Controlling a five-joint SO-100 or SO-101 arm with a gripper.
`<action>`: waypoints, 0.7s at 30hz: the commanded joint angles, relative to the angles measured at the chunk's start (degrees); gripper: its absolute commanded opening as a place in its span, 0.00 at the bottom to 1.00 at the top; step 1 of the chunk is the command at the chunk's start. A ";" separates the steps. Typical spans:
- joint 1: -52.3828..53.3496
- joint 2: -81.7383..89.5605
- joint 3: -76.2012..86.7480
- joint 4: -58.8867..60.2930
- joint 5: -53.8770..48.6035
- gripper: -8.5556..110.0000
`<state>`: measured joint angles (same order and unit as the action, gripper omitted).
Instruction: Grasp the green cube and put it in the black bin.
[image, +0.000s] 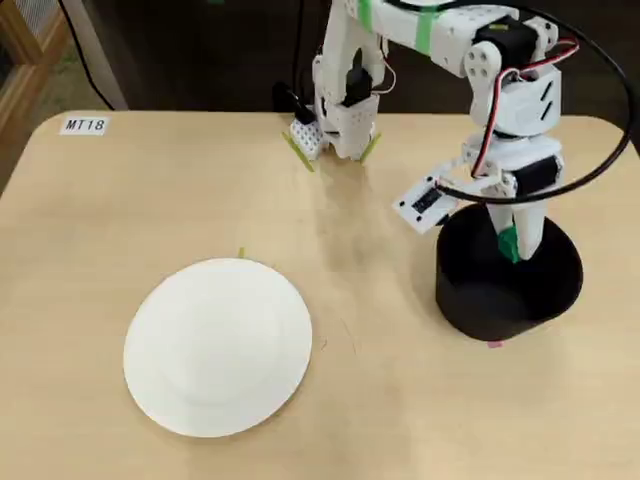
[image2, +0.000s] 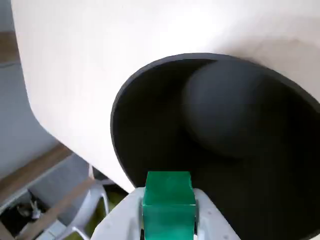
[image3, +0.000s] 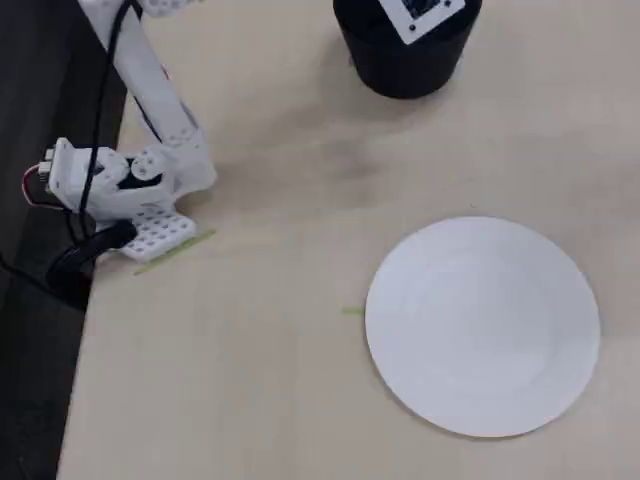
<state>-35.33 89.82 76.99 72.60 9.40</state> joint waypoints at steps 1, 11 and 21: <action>0.35 0.44 -2.72 -0.35 -0.70 0.09; -0.26 0.97 -2.72 0.70 -1.67 0.29; 7.21 5.01 -3.96 10.63 -2.64 0.07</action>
<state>-32.17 90.26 75.41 79.19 7.56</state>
